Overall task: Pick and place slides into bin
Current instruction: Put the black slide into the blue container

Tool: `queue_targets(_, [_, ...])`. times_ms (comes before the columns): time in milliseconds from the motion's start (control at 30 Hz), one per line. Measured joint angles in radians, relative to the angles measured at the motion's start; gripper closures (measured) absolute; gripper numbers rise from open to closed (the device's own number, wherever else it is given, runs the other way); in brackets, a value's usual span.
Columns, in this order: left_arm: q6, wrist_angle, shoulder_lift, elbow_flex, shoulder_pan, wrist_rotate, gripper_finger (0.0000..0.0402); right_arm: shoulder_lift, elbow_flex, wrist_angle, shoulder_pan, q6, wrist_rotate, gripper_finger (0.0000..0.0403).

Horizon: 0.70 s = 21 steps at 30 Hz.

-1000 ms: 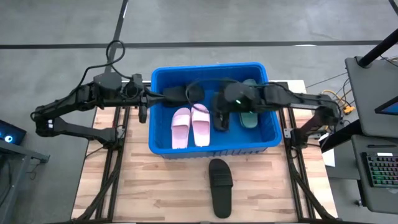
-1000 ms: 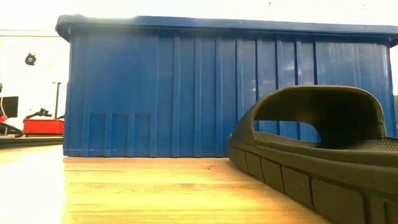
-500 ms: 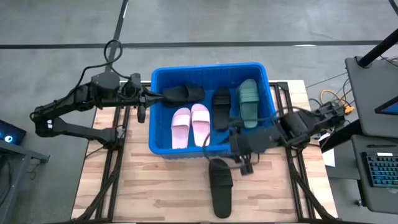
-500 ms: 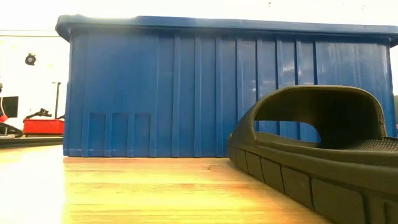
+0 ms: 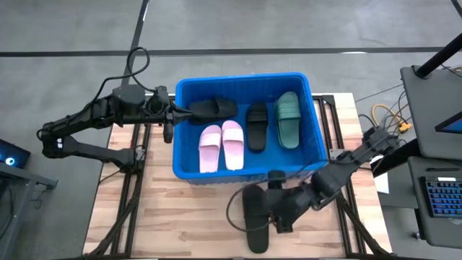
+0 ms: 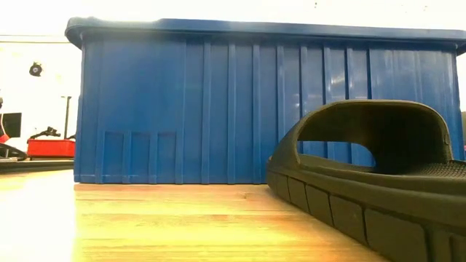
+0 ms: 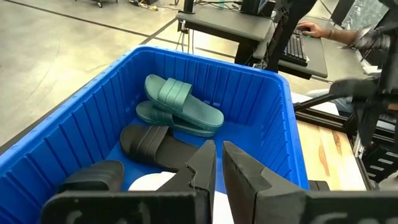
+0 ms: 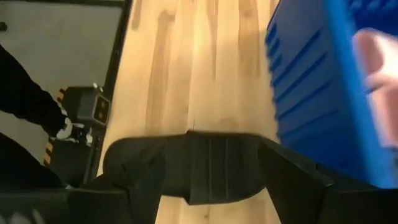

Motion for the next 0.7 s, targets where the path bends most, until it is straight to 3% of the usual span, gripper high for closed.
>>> queue_targets(367, [-0.001,-0.001,0.004,-0.001,0.0,0.0,0.0388,0.128,-0.074,0.001,0.045,0.026,-0.11,0.0176])
queue_targets(700, [-0.005,-0.001,0.007,-0.001,-0.001,0.0,0.0388,0.288,-0.074,0.002,0.053,-0.038,-0.105,0.0177])
